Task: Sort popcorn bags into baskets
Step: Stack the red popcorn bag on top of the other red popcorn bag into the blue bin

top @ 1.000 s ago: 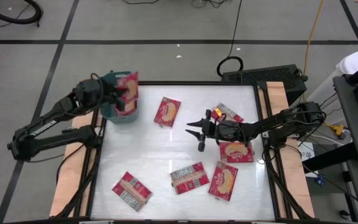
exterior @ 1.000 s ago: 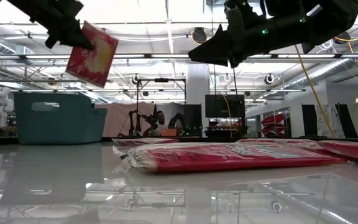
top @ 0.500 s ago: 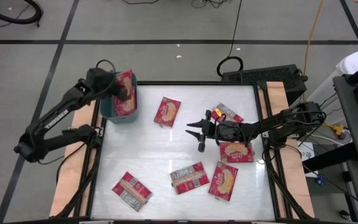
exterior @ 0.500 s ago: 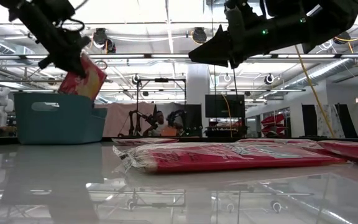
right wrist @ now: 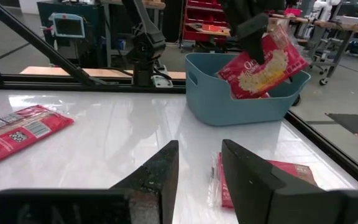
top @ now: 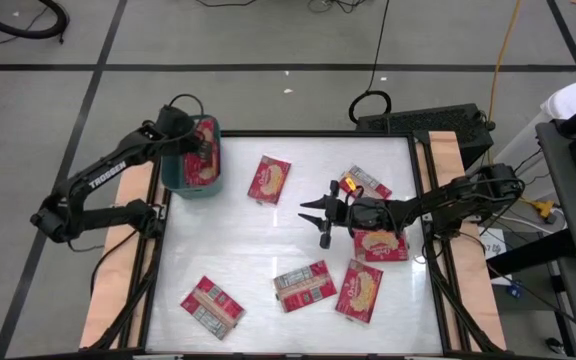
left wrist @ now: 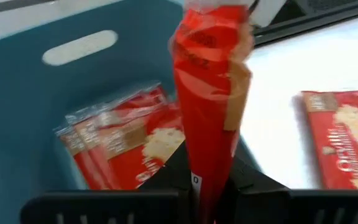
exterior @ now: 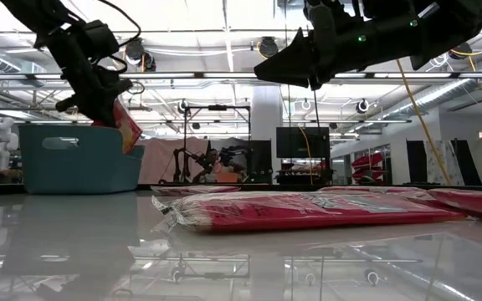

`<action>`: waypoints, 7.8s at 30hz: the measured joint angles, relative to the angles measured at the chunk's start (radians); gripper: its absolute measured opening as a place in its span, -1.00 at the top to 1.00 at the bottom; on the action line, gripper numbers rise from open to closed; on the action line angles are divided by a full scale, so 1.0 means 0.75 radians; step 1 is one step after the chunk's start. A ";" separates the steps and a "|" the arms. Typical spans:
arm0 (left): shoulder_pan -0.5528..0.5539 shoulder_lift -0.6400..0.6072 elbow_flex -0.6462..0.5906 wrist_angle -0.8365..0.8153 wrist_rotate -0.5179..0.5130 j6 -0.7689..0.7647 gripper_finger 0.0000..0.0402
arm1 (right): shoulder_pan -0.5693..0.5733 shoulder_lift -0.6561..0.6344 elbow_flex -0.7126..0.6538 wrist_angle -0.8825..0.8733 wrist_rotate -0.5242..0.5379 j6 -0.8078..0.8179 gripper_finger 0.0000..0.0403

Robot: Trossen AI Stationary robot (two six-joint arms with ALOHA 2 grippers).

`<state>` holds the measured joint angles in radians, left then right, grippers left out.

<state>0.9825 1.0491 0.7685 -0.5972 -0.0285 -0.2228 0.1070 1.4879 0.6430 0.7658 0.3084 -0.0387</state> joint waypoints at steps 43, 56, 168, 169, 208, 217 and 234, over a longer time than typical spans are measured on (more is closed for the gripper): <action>-1.324 -0.273 -0.331 0.986 -0.409 -0.036 0.32 | 0.156 -0.039 0.066 -0.872 -0.048 0.784 0.43; -1.605 0.005 -0.359 1.282 -0.513 0.171 0.32 | 0.493 0.025 0.281 -1.120 -0.055 1.042 0.43; -1.666 1.145 0.041 1.174 -0.405 0.028 0.33 | 0.488 0.371 0.420 -1.195 0.135 -0.101 -0.19; -1.666 1.151 0.041 1.188 -0.406 0.024 0.33 | 0.485 0.371 0.420 -1.196 0.122 -0.105 -0.19; -1.794 0.653 0.031 0.927 -0.428 0.182 0.30 | 0.275 0.268 0.417 -1.082 -0.136 0.060 0.98; -1.943 0.657 0.033 0.968 -0.612 0.244 -0.19 | 0.092 0.143 0.417 -1.086 -0.552 0.217 0.98; -1.829 0.908 0.035 1.157 -0.637 0.024 -0.02 | -0.049 0.136 0.418 -1.070 -0.795 0.418 0.98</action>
<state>-0.3892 1.7301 0.7950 0.2707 -0.5064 -0.2048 0.0701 1.5902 0.9562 -0.0366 -0.2881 0.2747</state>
